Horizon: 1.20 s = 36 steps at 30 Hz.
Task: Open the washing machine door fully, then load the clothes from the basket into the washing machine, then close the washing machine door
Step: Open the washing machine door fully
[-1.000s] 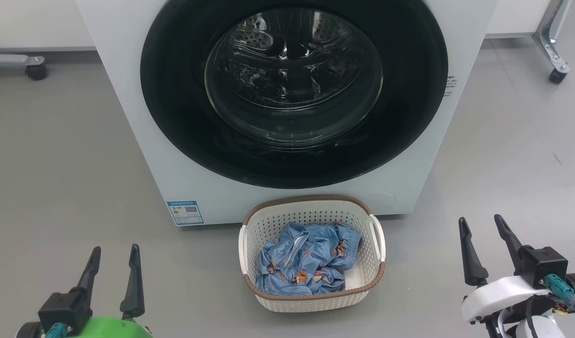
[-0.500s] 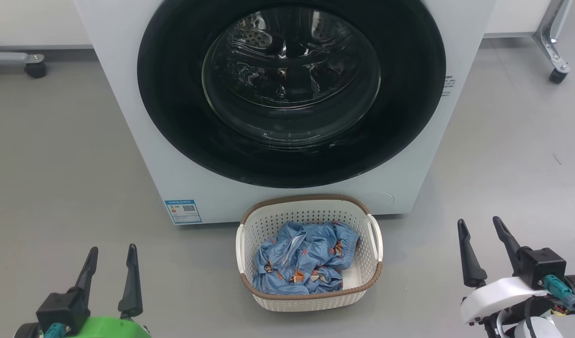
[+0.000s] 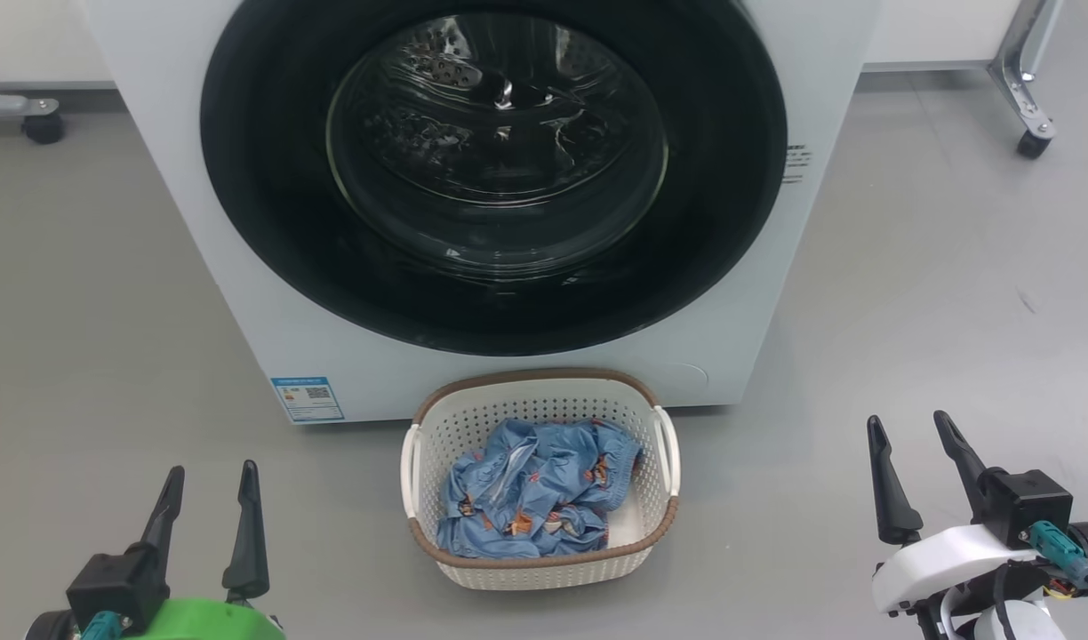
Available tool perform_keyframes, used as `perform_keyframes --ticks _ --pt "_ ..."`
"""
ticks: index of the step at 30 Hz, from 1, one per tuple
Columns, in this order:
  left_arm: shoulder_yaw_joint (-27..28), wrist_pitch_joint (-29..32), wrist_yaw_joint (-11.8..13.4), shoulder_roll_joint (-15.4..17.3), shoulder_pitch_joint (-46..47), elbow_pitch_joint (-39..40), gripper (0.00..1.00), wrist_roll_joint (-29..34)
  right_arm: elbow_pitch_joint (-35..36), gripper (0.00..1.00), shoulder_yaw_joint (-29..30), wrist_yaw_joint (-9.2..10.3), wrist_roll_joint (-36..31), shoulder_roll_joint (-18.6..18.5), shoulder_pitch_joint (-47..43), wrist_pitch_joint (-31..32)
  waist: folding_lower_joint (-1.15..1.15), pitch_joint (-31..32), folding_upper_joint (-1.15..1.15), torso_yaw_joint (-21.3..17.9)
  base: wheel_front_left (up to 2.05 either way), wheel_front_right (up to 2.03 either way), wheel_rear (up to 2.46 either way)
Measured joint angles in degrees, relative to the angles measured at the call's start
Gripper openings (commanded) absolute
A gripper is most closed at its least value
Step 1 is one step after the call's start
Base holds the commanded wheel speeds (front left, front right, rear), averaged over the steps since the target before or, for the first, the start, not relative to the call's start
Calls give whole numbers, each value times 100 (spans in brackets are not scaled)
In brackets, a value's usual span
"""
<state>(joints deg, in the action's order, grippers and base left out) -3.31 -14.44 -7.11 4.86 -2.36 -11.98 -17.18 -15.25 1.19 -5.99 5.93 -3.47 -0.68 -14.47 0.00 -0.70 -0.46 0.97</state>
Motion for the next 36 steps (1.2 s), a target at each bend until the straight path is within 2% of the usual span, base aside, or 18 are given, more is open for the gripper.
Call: perform_keyframes --ticks 18,36 --pt "59 0 0 -54 6 98 100 -34 -12 100 32 -44 0 3 7 0 0 -23 0 -13 56 55 -111" --pt "78 0 0 -67 6 96 100 -57 -29 100 53 -46 -1 15 18 0 0 -8 0 3 14 14 -28"
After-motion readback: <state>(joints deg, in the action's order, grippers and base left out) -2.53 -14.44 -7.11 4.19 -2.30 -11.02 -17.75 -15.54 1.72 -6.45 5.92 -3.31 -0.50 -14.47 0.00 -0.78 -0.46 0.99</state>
